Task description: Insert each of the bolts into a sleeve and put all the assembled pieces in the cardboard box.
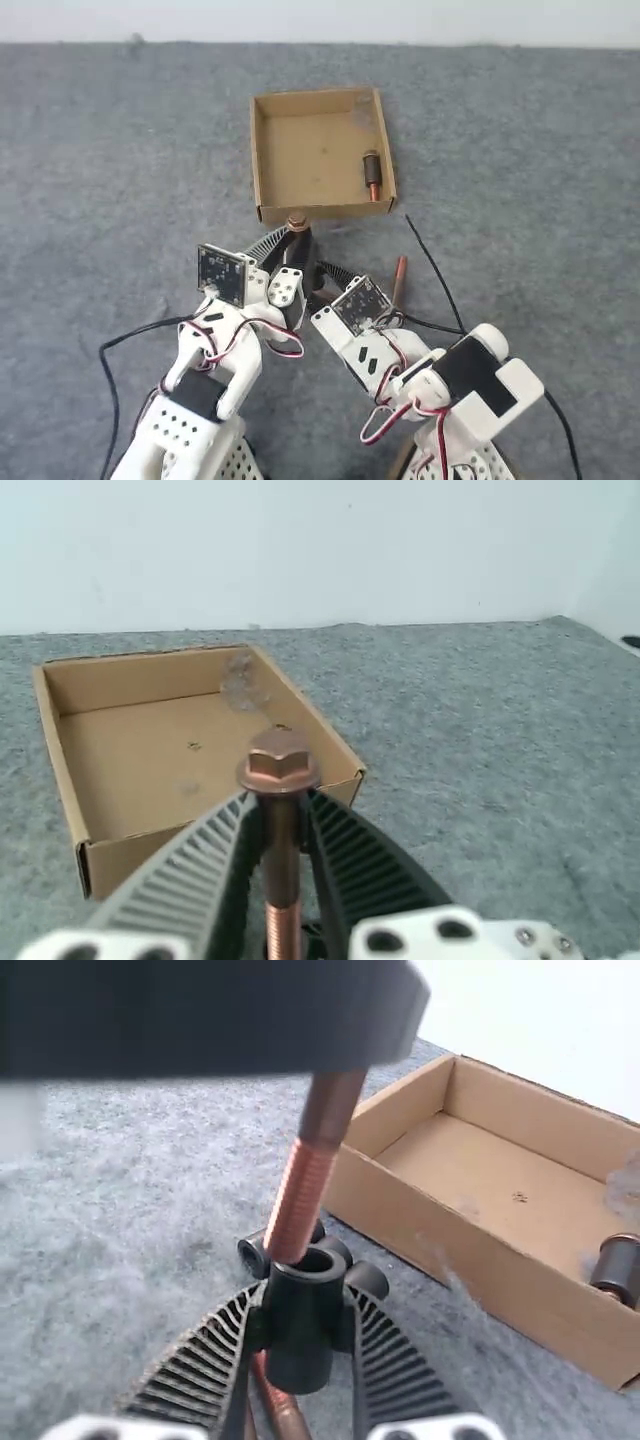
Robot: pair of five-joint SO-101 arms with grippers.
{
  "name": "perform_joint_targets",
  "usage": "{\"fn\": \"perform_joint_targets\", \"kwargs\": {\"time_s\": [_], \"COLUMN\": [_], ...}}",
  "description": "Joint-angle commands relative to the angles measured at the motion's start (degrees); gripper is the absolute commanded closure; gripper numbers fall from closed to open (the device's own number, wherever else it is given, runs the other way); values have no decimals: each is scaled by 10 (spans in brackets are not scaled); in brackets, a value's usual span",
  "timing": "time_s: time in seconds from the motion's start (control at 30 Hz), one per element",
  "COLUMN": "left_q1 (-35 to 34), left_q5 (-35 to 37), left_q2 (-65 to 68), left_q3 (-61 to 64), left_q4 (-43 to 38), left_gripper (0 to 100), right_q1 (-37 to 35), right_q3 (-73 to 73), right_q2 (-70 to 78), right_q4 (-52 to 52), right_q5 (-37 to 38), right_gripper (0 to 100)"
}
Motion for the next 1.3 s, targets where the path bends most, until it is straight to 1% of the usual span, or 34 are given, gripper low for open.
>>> {"fn": "perform_joint_targets", "kwargs": {"time_s": [0.0,0.17,0.3,0.47,0.6,0.7,0.9,1.0,1.27], "left_q1": [4,2,2,1,-5,-8,-8,-8,-6], "left_q5": [-3,-3,-3,-3,-3,-3,-3,-2,-2], "left_q2": [43,62,63,62,66,66,65,65,66], "left_q3": [-5,-5,-5,-5,-5,-5,-5,-5,-5], "left_q4": [-43,-64,-67,-70,-84,-86,-86,-85,-83], "left_gripper": [990,990,990,990,990,990,991,991,991], "right_q1": [-5,-6,-6,-7,-25,-25,-22,-1,8], "right_q3": [1,1,1,1,11,24,31,28,28], "right_q2": [-32,-33,-33,-33,-36,-64,-133,-163,-204], "right_q4": [-18,-18,-18,-18,-23,-28,50,84,127], "right_q5": [6,5,-29,-37,-40,-66,-76,-90,-90], "right_gripper": [992,992,992,992,992,992,992,992,992]}}
